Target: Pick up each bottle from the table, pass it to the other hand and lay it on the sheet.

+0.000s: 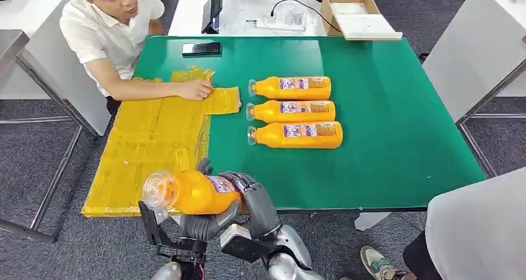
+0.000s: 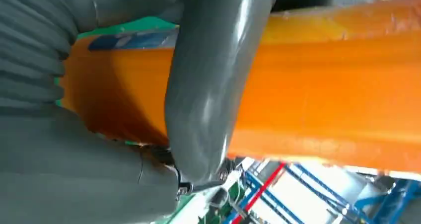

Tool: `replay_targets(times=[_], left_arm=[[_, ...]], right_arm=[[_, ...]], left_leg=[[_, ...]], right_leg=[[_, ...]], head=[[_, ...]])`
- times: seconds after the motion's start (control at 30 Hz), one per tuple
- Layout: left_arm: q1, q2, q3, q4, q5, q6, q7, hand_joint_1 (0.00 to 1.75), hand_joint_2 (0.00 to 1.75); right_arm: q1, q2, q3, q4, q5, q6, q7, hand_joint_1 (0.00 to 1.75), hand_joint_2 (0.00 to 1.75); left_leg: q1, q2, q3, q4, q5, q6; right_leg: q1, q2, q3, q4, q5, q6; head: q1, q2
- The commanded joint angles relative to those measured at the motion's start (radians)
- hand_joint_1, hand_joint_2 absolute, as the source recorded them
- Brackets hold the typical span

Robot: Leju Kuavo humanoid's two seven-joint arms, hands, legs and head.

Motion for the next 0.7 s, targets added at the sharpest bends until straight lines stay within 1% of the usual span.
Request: replay_targets(times=[0.03, 0.07, 0.27, 0.3, 0.33, 0.37, 0.57, 0.6, 0.67, 0.7], left_arm=[[-0.03, 0.004, 0.026, -0.037, 0.033, 0.037, -0.018, 0.0, 1.75], [-0.03, 0.004, 0.026, -0.037, 0.033, 0.037, -0.018, 0.0, 1.75], [-0.029, 0.006, 0.028, -0.035, 0.036, 0.034, -0.018, 0.0, 1.75], [-0.029, 0.006, 0.028, -0.035, 0.036, 0.034, -0.018, 0.0, 1.75], [-0.029, 0.006, 0.028, -0.035, 0.036, 0.034, -0.018, 0.0, 1.75], [-0.029, 0.006, 0.028, -0.035, 0.036, 0.034, -0.018, 0.0, 1.75], [-0.029, 0.006, 0.028, -0.035, 0.036, 0.034, -0.018, 0.0, 1.75], [-0.029, 0.006, 0.028, -0.035, 0.036, 0.034, -0.018, 0.0, 1.75], [-0.029, 0.006, 0.028, -0.035, 0.036, 0.034, -0.018, 0.0, 1.75], [-0.029, 0.006, 0.028, -0.035, 0.036, 0.034, -0.018, 0.0, 1.75]], right_arm=[[-0.046, 0.002, 0.116, 0.155, -0.017, 0.01, 0.016, 1.75, 1.75], [-0.046, 0.002, 0.116, 0.155, -0.017, 0.01, 0.016, 1.75, 1.75], [-0.048, 0.0, 0.116, 0.155, -0.017, 0.011, 0.016, 1.75, 1.75], [-0.048, 0.0, 0.116, 0.155, -0.017, 0.011, 0.016, 1.75, 1.75], [-0.048, 0.0, 0.116, 0.155, -0.017, 0.011, 0.016, 1.75, 1.75], [-0.048, 0.0, 0.116, 0.155, -0.017, 0.011, 0.016, 1.75, 1.75], [-0.048, 0.0, 0.116, 0.155, -0.017, 0.011, 0.016, 1.75, 1.75], [-0.048, 0.0, 0.116, 0.155, -0.017, 0.011, 0.016, 1.75, 1.75], [-0.048, 0.0, 0.116, 0.155, -0.017, 0.011, 0.016, 1.75, 1.75], [-0.048, 0.0, 0.116, 0.155, -0.017, 0.011, 0.016, 1.75, 1.75]], left_leg=[[0.001, 0.0, 0.003, -0.001, -0.001, -0.002], [0.001, 0.0, 0.005, -0.001, -0.001, -0.002], [0.001, 0.0, 0.003, -0.001, 0.0, -0.001], [0.001, 0.0, 0.005, -0.001, -0.001, -0.002], [0.001, -0.001, 0.002, -0.001, 0.0, -0.001], [0.001, -0.001, 0.005, -0.001, -0.001, -0.002], [0.001, -0.001, 0.002, -0.001, 0.0, -0.001], [0.001, -0.001, 0.004, -0.001, -0.001, -0.002], [0.001, -0.001, 0.002, -0.001, 0.0, -0.001], [0.001, -0.001, 0.004, -0.001, -0.001, -0.002]], right_leg=[[0.001, -0.001, 0.003, -0.001, -0.001, -0.002], [0.001, -0.002, 0.004, -0.001, -0.001, -0.002], [0.001, -0.001, 0.002, -0.001, -0.001, -0.001], [0.001, -0.002, 0.004, -0.001, -0.001, -0.002], [0.001, -0.002, 0.002, -0.001, -0.001, -0.001], [0.002, -0.003, 0.005, -0.001, -0.002, -0.002], [0.001, -0.002, 0.002, -0.001, -0.001, -0.001], [0.001, -0.003, 0.004, -0.001, -0.001, -0.002], [0.001, -0.002, 0.002, -0.001, -0.001, -0.001], [0.001, -0.003, 0.004, -0.001, -0.001, -0.002]], head=[[0.0, 0.0], [0.0, 0.0], [0.0, 0.0], [0.0, 0.0], [0.0, 0.0], [0.0, 0.0], [0.0, 0.0], [0.0, 0.0], [0.0, 0.0], [0.0, 0.0]])
